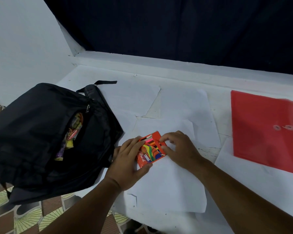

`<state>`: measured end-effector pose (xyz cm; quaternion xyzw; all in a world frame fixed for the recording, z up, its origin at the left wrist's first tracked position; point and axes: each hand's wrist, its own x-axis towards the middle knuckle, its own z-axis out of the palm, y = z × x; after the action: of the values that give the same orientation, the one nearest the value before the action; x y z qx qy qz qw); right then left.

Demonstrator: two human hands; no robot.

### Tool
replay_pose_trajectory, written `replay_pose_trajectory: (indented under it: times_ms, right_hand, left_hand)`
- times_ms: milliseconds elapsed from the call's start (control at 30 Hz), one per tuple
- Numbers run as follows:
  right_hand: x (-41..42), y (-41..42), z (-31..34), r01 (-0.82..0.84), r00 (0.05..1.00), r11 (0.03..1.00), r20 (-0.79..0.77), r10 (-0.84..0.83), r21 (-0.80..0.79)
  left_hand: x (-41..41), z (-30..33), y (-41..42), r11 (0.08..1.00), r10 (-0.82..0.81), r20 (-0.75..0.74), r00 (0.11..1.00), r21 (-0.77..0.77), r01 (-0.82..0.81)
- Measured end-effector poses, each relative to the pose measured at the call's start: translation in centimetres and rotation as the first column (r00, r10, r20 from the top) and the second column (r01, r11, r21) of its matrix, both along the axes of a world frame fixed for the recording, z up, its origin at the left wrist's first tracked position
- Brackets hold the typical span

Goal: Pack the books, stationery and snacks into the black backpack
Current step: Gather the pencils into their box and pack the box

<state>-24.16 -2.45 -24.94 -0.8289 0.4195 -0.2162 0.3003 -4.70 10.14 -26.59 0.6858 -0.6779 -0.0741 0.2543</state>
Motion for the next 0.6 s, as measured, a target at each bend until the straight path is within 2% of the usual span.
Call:
replay_pose_trajectory:
  times_ms: [167, 267, 400, 500, 600]
  right_hand:
    - [1.0, 0.1, 1.7, 0.072, 0.997, 0.982, -0.031, -0.068, 0.174]
    - [1.3, 0.2, 2.5, 0.095, 0.986, 0.935, 0.095, -0.135, 0.343]
    - [0.7, 0.7, 3.1, 0.087, 0.944, 0.804, 0.210, -0.256, 0.589]
    - [0.0, 1.3, 3.4, 0.038, 0.922, 0.757, 0.269, -0.278, 0.653]
    - [-0.4, 2.0, 3.4, 0.056, 0.920, 0.768, 0.267, -0.288, 0.638]
  left_hand:
    - [0.0, 0.0, 0.0, 1.000, 0.006, -0.006, 1.000, -0.001, -0.006]
    - [-0.1, 0.0, 0.0, 1.000, 0.017, 0.012, 1.000, -0.024, -0.016]
    - [0.0, -0.2, 0.1, 0.998, 0.029, 0.030, 0.999, -0.057, -0.027]
    - [0.0, 0.1, 0.3, 0.993, 0.115, -0.019, 0.993, -0.026, -0.116]
    - [-0.1, 0.2, 0.5, 0.984, 0.176, -0.003, 0.984, 0.026, -0.176]
